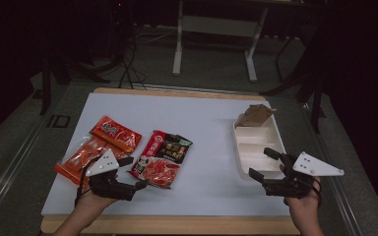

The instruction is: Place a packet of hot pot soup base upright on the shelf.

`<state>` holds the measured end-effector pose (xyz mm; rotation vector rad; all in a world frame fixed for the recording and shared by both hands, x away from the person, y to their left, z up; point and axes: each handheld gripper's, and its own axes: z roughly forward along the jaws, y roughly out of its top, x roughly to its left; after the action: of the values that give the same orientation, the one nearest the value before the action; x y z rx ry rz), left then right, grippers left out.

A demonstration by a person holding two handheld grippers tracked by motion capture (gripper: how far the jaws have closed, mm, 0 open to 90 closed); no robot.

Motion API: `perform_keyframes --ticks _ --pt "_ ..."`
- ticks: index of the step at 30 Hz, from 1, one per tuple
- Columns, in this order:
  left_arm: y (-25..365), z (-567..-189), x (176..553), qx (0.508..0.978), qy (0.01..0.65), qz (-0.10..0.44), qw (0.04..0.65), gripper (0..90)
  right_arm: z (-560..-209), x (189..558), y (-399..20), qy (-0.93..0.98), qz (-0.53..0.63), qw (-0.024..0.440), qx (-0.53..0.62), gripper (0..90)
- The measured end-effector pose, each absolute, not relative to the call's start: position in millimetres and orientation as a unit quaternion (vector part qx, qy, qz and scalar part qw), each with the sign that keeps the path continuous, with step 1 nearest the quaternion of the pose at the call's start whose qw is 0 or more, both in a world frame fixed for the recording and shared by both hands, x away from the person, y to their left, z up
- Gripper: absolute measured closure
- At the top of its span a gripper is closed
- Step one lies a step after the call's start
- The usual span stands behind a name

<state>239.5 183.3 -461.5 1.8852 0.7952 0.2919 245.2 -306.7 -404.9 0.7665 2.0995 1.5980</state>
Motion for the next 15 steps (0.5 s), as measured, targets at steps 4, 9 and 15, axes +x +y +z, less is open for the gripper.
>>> perform_keyframes --ticks 4,9,15 --pt "184 -463 251 0.782 0.35 0.121 0.501 15.8 -413 233 -310 0.749 0.57 0.192 0.278 13.7" --pt "184 -464 266 0.781 0.369 0.135 0.485 33.4 -419 228 -313 0.746 0.573 0.181 0.286 13.9" --pt "185 -469 290 0.777 0.404 0.15 0.459 53.0 -420 225 -314 0.745 0.574 0.197 0.276 15.7"
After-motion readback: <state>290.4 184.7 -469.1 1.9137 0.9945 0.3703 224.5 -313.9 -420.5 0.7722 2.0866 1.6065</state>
